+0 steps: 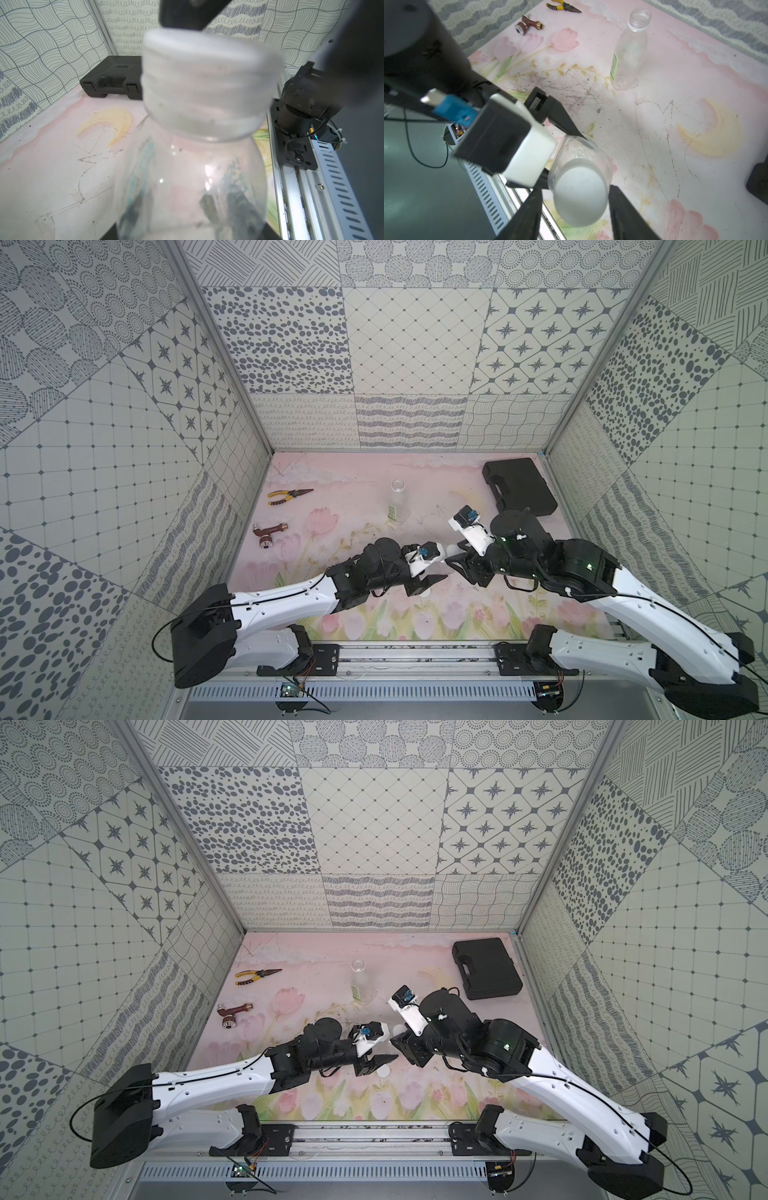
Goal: Screw on the bottle caps
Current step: Screw the bottle cap onto the plastic bottle.
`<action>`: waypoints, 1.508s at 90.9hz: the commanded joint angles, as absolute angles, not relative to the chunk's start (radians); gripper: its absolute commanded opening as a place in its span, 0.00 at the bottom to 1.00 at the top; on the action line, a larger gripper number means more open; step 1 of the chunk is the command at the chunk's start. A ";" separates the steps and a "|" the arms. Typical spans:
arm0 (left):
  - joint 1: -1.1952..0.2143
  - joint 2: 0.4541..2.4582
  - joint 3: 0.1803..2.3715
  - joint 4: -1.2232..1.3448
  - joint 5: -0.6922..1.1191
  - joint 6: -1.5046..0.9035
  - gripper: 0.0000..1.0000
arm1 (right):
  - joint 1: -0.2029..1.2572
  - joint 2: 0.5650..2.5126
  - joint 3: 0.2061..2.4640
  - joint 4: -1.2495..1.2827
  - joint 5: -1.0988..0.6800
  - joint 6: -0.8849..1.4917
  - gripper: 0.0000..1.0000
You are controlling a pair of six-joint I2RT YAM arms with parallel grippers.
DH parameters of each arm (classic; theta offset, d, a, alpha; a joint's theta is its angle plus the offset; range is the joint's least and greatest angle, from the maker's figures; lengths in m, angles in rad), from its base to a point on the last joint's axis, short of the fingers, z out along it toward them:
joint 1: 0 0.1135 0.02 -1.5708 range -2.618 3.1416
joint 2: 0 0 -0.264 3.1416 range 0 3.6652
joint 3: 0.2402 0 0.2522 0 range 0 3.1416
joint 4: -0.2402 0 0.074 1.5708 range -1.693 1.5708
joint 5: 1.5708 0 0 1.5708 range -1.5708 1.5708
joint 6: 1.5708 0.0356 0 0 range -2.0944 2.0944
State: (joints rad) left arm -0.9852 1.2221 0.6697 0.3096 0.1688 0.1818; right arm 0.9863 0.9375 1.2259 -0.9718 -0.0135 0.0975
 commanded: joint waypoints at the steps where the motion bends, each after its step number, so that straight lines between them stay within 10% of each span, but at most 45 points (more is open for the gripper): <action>1: -0.985 1.173 0.654 0.280 0.292 0.154 0.46 | 0.991 0.843 1.214 -0.915 -0.132 -0.052 0.72; 137: -0.985 1.076 0.584 0.380 0.239 0.092 0.45 | 1.002 0.871 1.055 -0.604 -0.042 0.162 0.52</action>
